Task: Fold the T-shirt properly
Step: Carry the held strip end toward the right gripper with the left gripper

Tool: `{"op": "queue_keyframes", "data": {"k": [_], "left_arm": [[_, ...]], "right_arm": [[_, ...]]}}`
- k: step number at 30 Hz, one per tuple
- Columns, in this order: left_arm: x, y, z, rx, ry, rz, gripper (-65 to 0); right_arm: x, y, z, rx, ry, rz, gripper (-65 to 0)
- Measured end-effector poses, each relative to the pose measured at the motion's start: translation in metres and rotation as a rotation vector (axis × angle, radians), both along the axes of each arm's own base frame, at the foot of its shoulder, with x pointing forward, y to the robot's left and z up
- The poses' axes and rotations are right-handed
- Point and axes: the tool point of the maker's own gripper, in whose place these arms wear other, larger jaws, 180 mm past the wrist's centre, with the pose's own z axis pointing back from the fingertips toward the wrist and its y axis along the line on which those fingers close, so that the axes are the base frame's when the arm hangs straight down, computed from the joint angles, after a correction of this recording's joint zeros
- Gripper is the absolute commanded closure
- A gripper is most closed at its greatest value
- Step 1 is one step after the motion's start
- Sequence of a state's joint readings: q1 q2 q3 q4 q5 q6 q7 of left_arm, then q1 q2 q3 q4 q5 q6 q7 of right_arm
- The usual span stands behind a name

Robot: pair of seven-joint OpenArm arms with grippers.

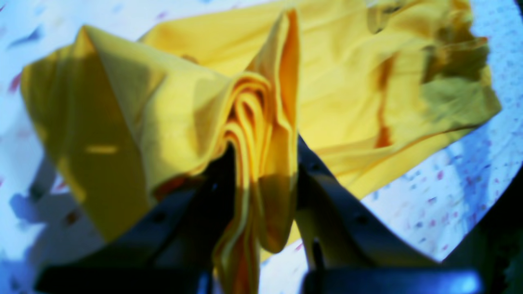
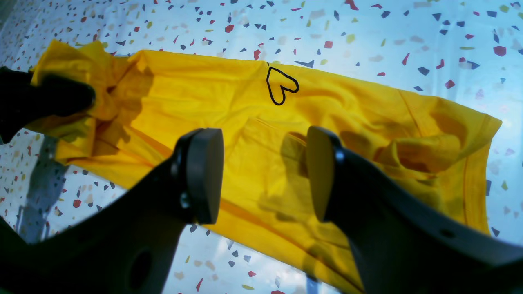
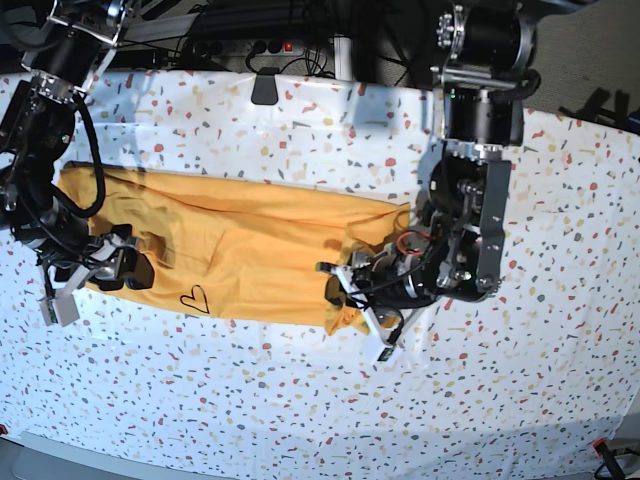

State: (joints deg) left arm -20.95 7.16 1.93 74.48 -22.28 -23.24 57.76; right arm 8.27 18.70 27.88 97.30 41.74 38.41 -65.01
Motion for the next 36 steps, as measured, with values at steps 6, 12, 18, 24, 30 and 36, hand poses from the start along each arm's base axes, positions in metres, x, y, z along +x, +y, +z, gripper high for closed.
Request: {"op": "queue_keyframes", "data": {"k": [6, 12, 18, 24, 30, 36], "left_arm": [[0.002, -0.001, -0.007, 0.017, -0.052, 0.053, 0.0], [-0.008, -0.001, -0.017, 0.001, -0.021, 0.062, 0.0], [0.0, -0.002, -0.008, -0.029, -0.068, 0.085, 0.0], [0.0, -0.002, -0.008, -0.029, -0.067, 0.085, 0.0], [-0.001, -0.011, 0.002, -0.124, -0.052, 0.085, 0.0], [-0.008, -0.041, 0.022, -0.241, -0.053, 0.022, -29.9]], "right_arm": [[0.0, 0.0, 0.0, 0.0, 0.001, 0.0, -32.6], [0.0, 0.0, 0.0, 0.0, 0.001, 0.0, -32.6], [0.0, 0.0, 0.0, 0.001, 0.0, 0.0, -32.6], [0.0, 0.0, 0.0, 0.001, 0.0, 0.0, -32.6], [0.0, 0.0, 0.0, 0.0, 0.0, 0.0, -32.6], [0.0, 0.0, 0.0, 0.001, 0.0, 0.0, -32.6]]}}
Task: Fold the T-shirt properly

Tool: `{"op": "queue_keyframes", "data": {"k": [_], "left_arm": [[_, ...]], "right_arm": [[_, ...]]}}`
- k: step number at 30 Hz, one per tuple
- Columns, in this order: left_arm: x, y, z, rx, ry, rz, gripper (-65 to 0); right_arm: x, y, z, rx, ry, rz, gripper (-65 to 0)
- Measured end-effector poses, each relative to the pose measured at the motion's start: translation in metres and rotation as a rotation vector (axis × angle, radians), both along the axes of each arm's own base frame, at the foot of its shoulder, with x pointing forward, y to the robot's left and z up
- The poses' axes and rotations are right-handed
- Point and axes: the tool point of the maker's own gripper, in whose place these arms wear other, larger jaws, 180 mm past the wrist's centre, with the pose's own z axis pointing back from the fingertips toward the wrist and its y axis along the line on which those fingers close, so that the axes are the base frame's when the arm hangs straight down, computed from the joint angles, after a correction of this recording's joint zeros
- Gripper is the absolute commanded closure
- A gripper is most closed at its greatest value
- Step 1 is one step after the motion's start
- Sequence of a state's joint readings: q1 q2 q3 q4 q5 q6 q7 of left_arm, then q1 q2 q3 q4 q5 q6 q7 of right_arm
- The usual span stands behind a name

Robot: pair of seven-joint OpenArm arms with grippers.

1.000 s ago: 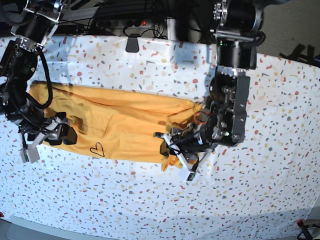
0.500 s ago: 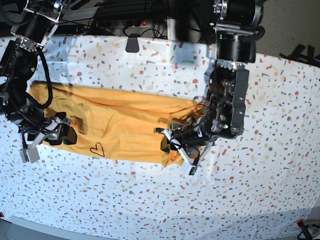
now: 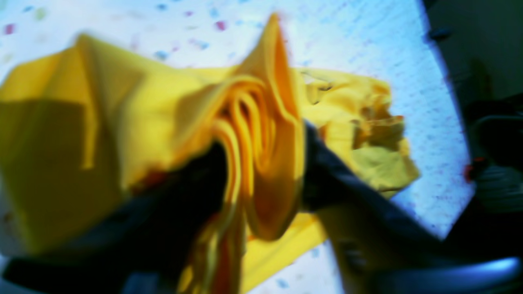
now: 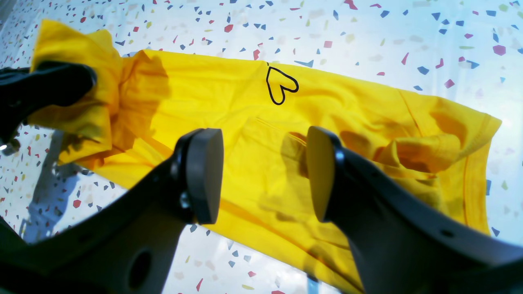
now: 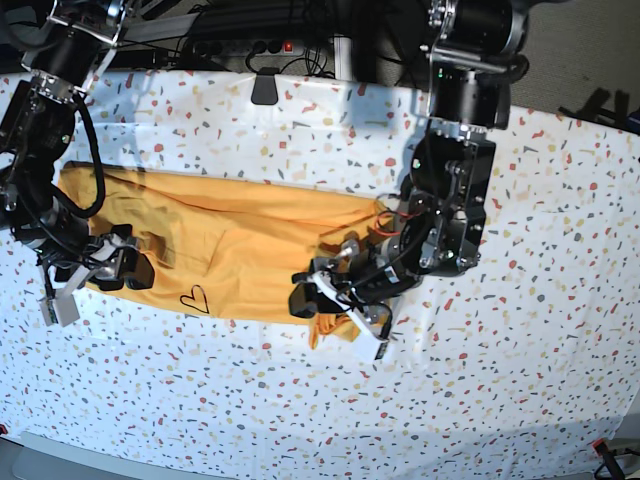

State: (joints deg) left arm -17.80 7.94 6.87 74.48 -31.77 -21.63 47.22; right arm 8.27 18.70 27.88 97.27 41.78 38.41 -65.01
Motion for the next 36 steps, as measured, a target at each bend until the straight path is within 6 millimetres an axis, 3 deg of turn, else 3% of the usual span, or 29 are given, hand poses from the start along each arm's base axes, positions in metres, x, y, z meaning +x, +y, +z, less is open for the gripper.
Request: {"op": "queue_keyframes", "data": {"k": [2, 8, 11, 19, 22, 27, 32, 36], "left_arm": [[-0.007, -0.015, 0.004, -0.017, -0.004, -0.043, -33.8], [-0.043, -0.065, 0.012, -0.034, -0.014, -0.232, -34.2], [-0.043, -0.074, 0.017, 0.011, -0.059, -0.28, -34.2], [0.006, -0.054, 0.04, 0.255, -0.233, -0.256, -34.2], [0.014, -0.043, 0.03, 0.382, -0.263, -0.243, -34.2], [0.006, -0.032, 0.006, 0.457, -0.226, -0.244, -34.2], [0.0, -0.032, -0.002, 0.454, -0.208, -0.248, -34.2], [-0.006, -0.032, -0.008, 0.454, -0.189, -0.253, -34.2]], "right_arm": [[0.0, 0.0, 0.0, 0.0, 0.0, 0.0, -32.6], [0.0, 0.0, 0.0, 0.0, 0.0, 0.0, -32.6], [0.0, 0.0, 0.0, 0.0, 0.0, 0.0, -32.6], [0.003, -0.003, 0.003, -0.01, -0.023, -0.013, -32.6], [0.003, -0.027, -0.006, -0.147, 0.008, -0.076, -32.6], [0.001, -0.068, -0.008, -0.341, 0.027, -0.161, -32.8], [0.0, -0.099, 0.009, -0.426, 0.022, -0.183, -47.4], [0.002, -0.12, 0.003, -0.43, 0.028, -0.24, -47.3]]}}
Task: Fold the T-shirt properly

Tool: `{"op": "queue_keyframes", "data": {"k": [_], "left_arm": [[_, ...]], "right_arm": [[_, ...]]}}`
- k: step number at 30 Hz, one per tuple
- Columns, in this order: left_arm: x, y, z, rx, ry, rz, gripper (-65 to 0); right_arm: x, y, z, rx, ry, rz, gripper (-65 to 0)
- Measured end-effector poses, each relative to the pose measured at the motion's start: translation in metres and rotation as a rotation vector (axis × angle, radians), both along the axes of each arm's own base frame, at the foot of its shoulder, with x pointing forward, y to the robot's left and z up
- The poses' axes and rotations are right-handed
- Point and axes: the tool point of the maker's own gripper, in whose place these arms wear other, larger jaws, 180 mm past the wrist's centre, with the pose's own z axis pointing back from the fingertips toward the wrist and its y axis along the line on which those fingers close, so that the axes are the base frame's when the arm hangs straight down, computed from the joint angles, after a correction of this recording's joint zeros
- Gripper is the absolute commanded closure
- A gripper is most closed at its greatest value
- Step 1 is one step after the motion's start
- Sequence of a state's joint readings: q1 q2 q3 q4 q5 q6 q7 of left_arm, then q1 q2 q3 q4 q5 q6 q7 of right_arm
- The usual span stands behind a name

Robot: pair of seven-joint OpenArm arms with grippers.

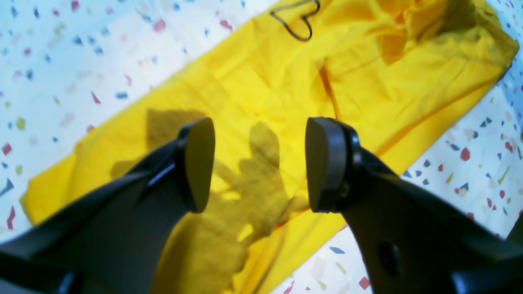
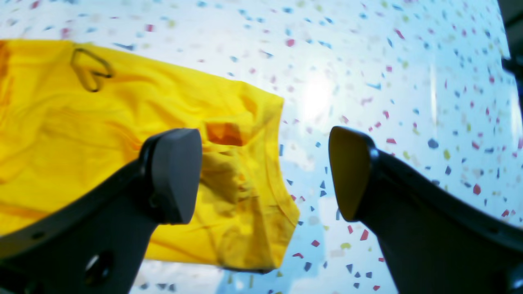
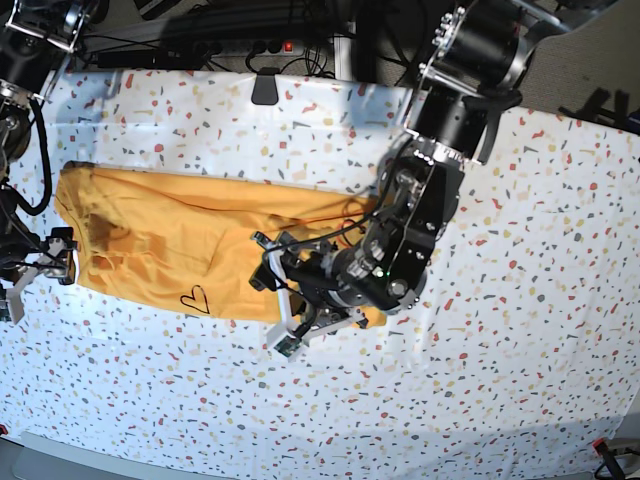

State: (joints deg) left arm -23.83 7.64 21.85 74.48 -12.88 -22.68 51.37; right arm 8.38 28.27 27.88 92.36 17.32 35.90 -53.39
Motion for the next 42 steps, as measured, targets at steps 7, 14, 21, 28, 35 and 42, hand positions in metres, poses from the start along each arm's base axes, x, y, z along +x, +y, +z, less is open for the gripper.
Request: {"op": "queue_keyframes", "data": {"k": [7, 14, 21, 28, 35, 42], "left_arm": [[0.0, 0.0, 0.0, 0.0, 0.0, 0.0, -34.2], [0.0, 0.0, 0.0, -0.001, -0.001, -0.001, -34.2], [0.0, -0.001, 0.001, -0.003, -0.002, -0.003, -34.2], [0.0, 0.0, 0.0, -0.002, -0.002, -0.002, -34.2], [-0.003, 0.002, -0.004, 0.026, 0.02, -0.008, -34.2], [0.0, 0.001, 0.006, 0.017, -0.008, -0.009, -34.2]], "right_arm": [[-0.006, -0.031, 0.011, -0.004, -0.056, -0.111, -47.3], [-0.019, -0.058, 0.013, 0.041, -0.066, -0.211, -47.2], [-0.032, -0.08, -0.071, 0.334, 0.12, -0.29, -47.1], [-0.017, -0.082, -0.087, 0.612, 0.097, -0.307, -47.1], [-0.017, -0.066, -0.104, 0.642, 0.129, -0.304, -47.0], [-0.015, -0.045, -0.112, 0.709, 0.148, -0.283, -47.0]]}}
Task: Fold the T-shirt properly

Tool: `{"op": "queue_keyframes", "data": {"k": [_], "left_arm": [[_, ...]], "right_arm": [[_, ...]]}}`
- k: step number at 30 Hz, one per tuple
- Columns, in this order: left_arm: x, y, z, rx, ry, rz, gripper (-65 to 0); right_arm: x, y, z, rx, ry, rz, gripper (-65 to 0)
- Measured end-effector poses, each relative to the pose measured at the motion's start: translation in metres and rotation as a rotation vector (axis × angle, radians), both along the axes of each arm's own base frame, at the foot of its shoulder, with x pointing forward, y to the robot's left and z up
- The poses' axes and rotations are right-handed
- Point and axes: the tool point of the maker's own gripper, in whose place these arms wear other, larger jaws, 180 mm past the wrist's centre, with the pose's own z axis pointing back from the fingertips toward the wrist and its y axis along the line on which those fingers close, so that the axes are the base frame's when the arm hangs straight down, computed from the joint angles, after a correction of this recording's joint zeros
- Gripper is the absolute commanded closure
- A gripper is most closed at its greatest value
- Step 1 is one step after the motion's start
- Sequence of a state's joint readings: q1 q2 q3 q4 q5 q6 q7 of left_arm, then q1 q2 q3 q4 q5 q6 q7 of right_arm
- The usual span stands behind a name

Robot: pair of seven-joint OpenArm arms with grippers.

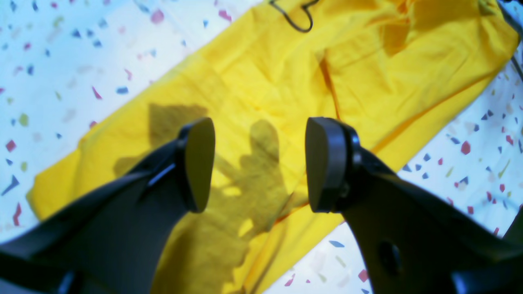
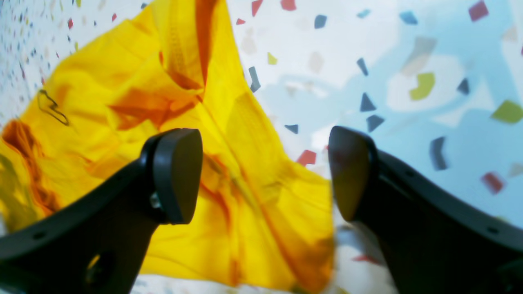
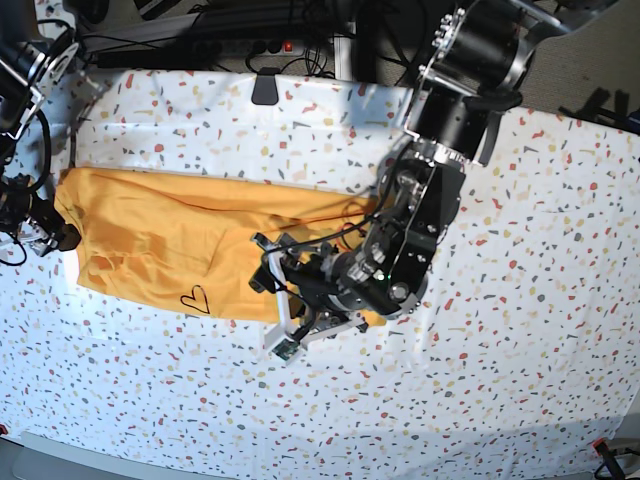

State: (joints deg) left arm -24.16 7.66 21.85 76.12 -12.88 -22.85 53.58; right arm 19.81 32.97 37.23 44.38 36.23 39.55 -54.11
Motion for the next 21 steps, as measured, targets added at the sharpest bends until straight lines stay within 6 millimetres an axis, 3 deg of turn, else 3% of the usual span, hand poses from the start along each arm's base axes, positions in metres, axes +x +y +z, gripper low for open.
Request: {"op": "queue_keyframes", "data": {"k": [8, 12, 21], "left_arm": [[0.0, 0.0, 0.001, 0.003, -0.002, -0.002, -34.2], [-0.001, 0.001, 0.001, 0.006, 0.0, -0.002, -34.2], [-0.003, 0.003, -0.003, 0.026, 0.017, -0.005, -34.2]], "right_arm": [[-0.003, 0.013, -0.003, 0.047, 0.025, 0.032, -47.0], [0.0, 0.03, -0.007, 0.066, 0.047, 0.09, -47.0], [0.007, 0.05, -0.017, -0.011, 0.088, 0.21, -47.0]]}}
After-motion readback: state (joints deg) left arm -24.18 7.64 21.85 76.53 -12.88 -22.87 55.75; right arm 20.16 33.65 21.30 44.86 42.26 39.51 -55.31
